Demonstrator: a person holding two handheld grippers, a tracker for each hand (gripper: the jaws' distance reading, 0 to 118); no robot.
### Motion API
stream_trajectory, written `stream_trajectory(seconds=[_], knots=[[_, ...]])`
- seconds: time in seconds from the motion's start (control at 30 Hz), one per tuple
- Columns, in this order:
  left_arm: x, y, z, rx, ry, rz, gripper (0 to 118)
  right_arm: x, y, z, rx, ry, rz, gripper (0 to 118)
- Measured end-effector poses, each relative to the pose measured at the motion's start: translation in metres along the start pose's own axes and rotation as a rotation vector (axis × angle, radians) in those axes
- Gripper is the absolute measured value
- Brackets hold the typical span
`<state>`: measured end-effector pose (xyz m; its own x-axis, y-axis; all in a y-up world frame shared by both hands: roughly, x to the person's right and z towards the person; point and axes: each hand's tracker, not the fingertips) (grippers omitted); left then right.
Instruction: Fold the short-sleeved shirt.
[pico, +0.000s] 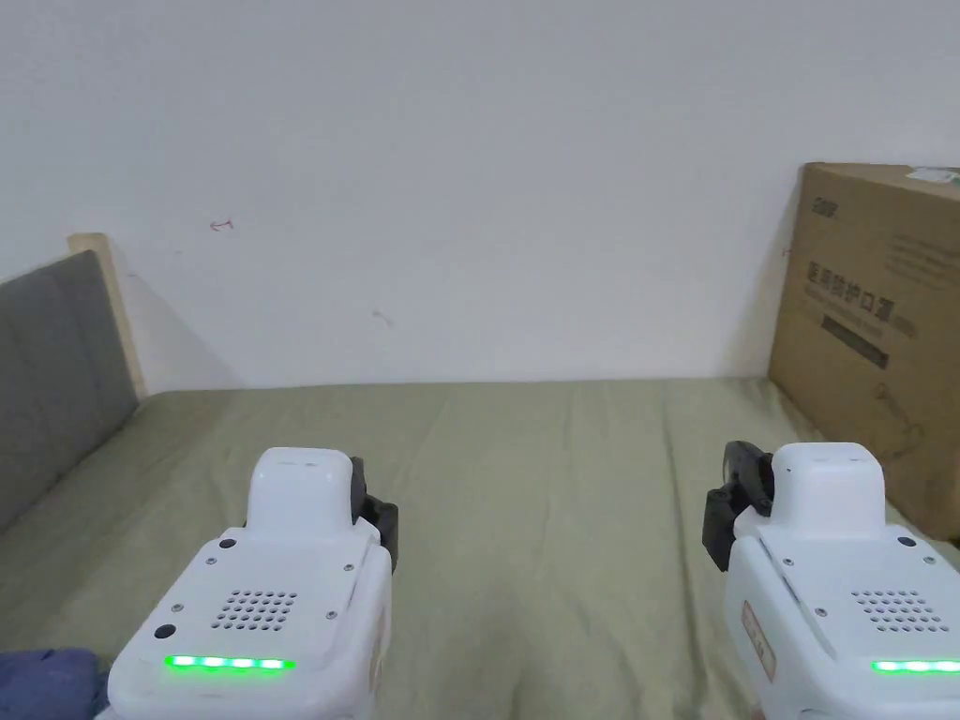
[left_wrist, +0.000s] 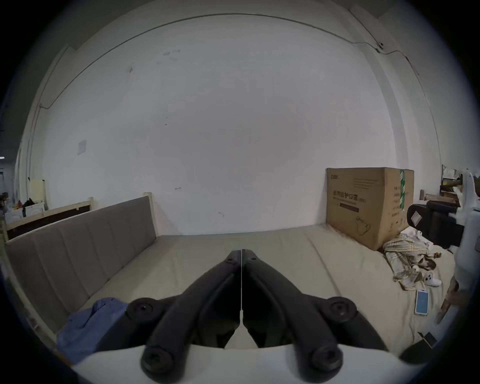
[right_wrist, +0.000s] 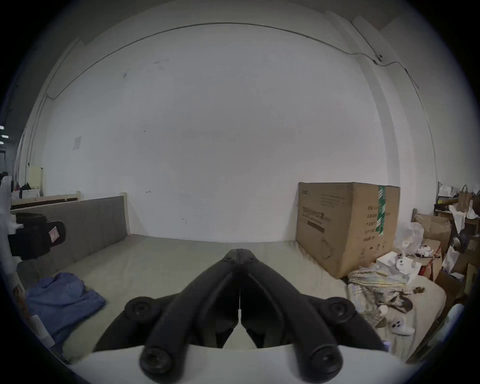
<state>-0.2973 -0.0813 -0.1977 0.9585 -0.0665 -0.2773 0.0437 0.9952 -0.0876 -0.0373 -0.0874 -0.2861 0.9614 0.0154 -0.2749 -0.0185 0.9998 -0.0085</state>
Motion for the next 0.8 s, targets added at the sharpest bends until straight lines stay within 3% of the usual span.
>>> stream_trajectory(seconds=[0.07, 0.17, 0.23, 0.33, 0.47, 0.63, 0.7, 0.8], knots=[[-0.03, -0.002, 0.013, -0.019, 0.071, -0.011, 0, -0.027, -0.004, -0.009, -0.014, 0.074, -0.039, 1], [-0.084, -0.006, 0.037, -0.029, 0.238, -0.02, 0, -0.085, -0.006, -0.018, -0.036, 0.206, -0.023, 1], [-0.123, -0.008, 0.059, -0.047, 0.385, -0.03, 0, -0.133, -0.006, -0.019, -0.055, 0.334, -0.022, 1], [-0.172, -0.009, 0.093, -0.03, 0.503, 0.037, 0, -0.195, -0.001, -0.018, -0.102, 0.528, -0.092, 1], [-0.208, -0.016, 0.118, -0.052, 0.617, 0.053, 0, -0.254, 0.003, -0.009, -0.08, 0.632, -0.038, 1], [-0.231, -0.028, 0.112, -0.11, 0.63, 0.077, 0, -0.289, -0.001, -0.01, -0.122, 0.681, 0.032, 1], [-0.248, -0.039, 0.091, -0.248, 0.583, 0.081, 0, -0.299, -0.007, -0.018, -0.193, 0.72, 0.071, 1], [-0.281, -0.082, 0.043, -0.599, 0.341, 0.219, 0, -0.31, -0.023, -0.028, -0.293, 0.748, 0.136, 1]])
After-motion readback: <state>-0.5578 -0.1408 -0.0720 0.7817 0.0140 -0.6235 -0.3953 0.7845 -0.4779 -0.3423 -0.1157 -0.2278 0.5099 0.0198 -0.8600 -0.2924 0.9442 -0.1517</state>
